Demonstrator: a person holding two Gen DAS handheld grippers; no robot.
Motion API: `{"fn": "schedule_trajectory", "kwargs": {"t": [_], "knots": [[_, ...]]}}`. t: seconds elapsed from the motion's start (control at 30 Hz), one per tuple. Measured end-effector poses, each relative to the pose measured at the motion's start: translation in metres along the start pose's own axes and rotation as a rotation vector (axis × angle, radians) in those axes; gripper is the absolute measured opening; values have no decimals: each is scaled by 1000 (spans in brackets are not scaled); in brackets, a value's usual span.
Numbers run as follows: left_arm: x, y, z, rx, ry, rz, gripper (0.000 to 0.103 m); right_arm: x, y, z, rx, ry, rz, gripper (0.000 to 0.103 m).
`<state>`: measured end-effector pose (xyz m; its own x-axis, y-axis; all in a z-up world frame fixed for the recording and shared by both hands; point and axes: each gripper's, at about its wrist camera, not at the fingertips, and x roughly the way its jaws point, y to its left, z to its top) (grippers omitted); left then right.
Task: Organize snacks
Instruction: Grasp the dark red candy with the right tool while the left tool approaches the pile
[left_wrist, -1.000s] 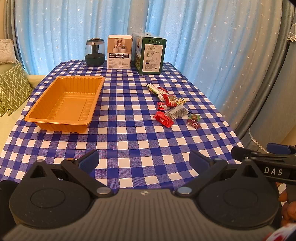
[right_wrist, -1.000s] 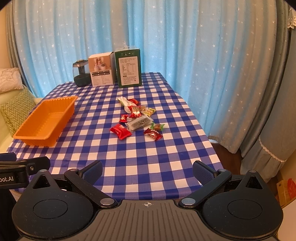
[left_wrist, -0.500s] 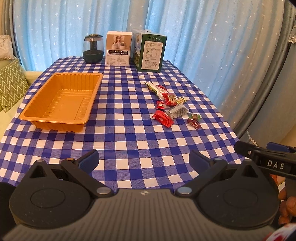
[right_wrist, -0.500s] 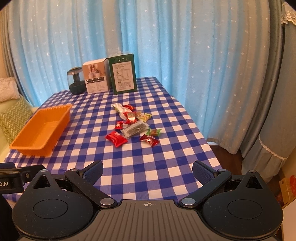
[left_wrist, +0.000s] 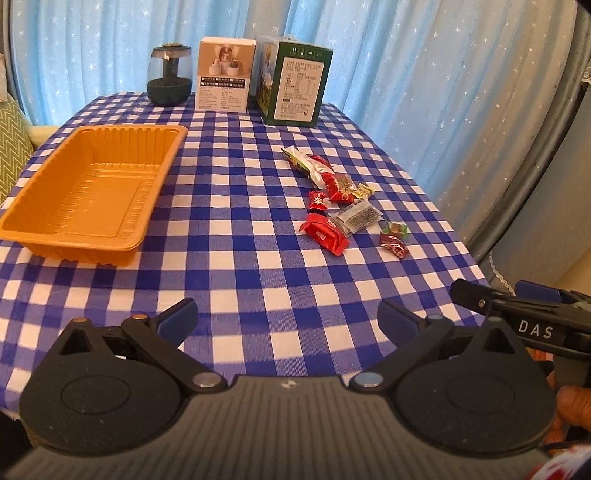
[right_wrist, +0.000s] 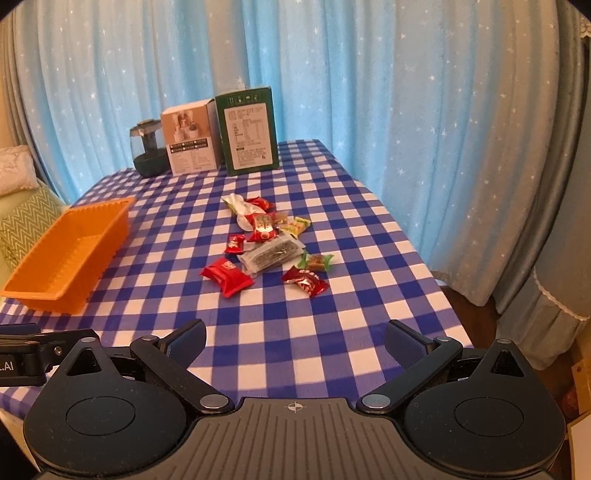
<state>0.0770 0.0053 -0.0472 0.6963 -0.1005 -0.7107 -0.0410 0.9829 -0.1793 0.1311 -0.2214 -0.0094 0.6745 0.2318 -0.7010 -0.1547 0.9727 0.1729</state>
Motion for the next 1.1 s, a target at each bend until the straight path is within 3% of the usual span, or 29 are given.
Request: {"fn": "schedule_trajectory", "kwargs": {"t": [0.23, 0.5, 0.73, 0.87, 0.93, 0.97, 1.1], "knots": [[48, 3, 19, 11, 26, 11, 103, 52, -15, 18, -8, 25, 19, 89], [89, 5, 36, 18, 40, 9, 98, 119, -21, 34, -114, 94, 95, 67], [108, 4, 39, 7, 52, -3, 98, 174, -30, 42, -218, 173, 87, 51], [114, 8, 36, -2, 66, -6, 97, 188, -31, 43, -254, 195, 103, 43], [115, 10, 35, -8, 70, -7, 96, 189, -31, 42, -248, 200, 116, 34], [115, 10, 34, -11, 71, -8, 96, 189, -29, 42, -246, 201, 117, 25], [115, 12, 33, -13, 70, -10, 95, 184, -21, 42, -211, 195, 150, 25]]}}
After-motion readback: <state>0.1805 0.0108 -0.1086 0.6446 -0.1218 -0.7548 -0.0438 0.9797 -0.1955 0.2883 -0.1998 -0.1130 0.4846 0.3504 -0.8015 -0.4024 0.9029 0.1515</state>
